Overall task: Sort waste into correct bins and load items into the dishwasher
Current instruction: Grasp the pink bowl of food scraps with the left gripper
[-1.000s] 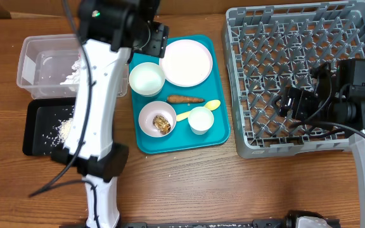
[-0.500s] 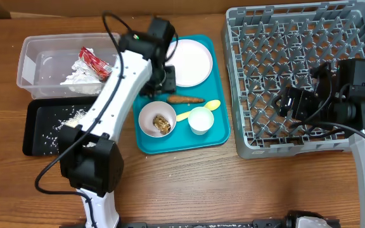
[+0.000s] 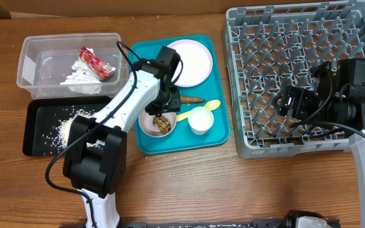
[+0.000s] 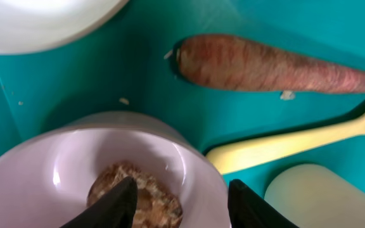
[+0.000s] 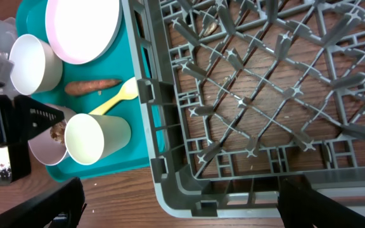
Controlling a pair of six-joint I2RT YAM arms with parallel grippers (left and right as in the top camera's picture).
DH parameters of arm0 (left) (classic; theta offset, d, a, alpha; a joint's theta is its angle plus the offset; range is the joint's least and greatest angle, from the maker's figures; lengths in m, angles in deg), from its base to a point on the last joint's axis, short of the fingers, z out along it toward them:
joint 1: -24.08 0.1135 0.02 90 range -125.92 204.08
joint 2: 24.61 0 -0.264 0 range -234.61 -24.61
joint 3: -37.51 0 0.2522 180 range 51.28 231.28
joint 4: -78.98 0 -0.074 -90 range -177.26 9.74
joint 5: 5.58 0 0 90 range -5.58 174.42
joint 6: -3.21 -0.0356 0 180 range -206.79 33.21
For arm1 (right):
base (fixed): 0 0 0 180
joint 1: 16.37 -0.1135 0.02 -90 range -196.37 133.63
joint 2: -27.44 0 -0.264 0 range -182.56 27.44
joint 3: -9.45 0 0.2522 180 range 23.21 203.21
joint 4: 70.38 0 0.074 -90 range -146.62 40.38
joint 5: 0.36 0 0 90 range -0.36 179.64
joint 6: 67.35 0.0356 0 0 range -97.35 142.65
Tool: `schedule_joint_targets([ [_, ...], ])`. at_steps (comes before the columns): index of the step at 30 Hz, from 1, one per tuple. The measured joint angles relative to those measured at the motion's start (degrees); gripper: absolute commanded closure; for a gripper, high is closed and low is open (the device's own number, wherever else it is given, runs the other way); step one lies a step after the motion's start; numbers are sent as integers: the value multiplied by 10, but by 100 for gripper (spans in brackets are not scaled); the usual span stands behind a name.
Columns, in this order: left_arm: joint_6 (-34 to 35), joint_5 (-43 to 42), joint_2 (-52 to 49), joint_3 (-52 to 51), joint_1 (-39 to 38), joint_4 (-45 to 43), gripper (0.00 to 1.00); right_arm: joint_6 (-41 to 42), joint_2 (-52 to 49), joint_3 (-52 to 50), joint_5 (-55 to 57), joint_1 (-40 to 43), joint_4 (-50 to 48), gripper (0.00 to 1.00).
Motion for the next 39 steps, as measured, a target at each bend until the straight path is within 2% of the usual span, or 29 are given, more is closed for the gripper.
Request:
schedule_joint_targets([
  [8, 0, -2, 0, -16, -2, -38, 57, 0, 0, 0, 0, 0, -1, 0],
  [11, -2, -14, 0, -16, -2, -54, 68, 0, 0, 0, 0, 0, -1, 0],
  [13, -7, -22, 0, -16, -2, -57, 72, 0, 0, 0, 0, 0, -1, 0],
  [30, -33, 1, 0, -27, -36, -56, 90, 0, 0, 0, 0, 0, 0, 0],
  [32, -33, 5, 0, -30, -36, -58, 96, 0, 0, 0, 0, 0, 1, 0],
  [39, -35, 16, 1, -32, -36, -67, 96, 0, 0, 0, 0, 0, 5, 0],
])
